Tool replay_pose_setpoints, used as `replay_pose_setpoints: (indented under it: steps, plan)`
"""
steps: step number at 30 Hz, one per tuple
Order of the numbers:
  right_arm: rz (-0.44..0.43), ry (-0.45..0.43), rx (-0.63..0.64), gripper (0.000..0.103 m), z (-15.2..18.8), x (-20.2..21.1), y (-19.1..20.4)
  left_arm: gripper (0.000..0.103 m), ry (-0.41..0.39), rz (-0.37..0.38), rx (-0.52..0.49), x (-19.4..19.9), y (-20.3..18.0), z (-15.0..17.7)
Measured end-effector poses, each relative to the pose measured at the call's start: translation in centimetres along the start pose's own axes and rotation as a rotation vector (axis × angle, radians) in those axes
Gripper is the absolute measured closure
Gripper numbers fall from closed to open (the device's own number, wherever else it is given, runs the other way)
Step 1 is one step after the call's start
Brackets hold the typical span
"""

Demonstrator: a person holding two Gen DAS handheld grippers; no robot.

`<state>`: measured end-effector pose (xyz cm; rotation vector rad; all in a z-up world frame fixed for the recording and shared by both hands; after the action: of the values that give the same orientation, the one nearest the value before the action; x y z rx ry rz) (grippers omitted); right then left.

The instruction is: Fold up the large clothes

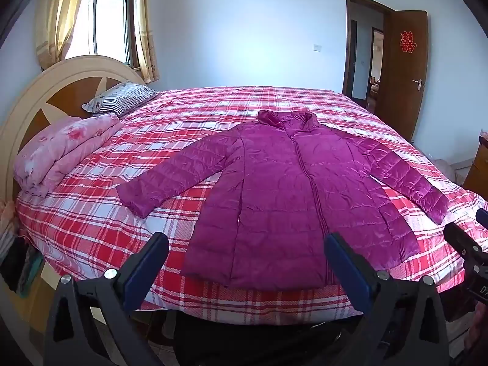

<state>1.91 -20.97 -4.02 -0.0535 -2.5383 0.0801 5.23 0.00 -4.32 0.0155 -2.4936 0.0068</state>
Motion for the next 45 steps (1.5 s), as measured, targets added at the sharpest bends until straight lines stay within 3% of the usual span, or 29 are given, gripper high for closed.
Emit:
replay_pose_setpoints:
  steps: [45]
  plan:
    - [-0.004,0.004,0.009,0.0,0.3,-0.45,0.14,0.001,0.018,0.014,-0.021,-0.63,-0.47,0.15]
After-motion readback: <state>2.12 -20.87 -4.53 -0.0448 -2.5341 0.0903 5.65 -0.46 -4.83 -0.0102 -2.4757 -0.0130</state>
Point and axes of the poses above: each gripper's, at about its wrist camera, not at the fingertips, and x roughly against the way its jaws point, y to its left, z to its underside, the point moved 6 cm from there along -x, roughly the way its jaws point, and after that the axes turned 1 degree about x, right-handed, at the moved point
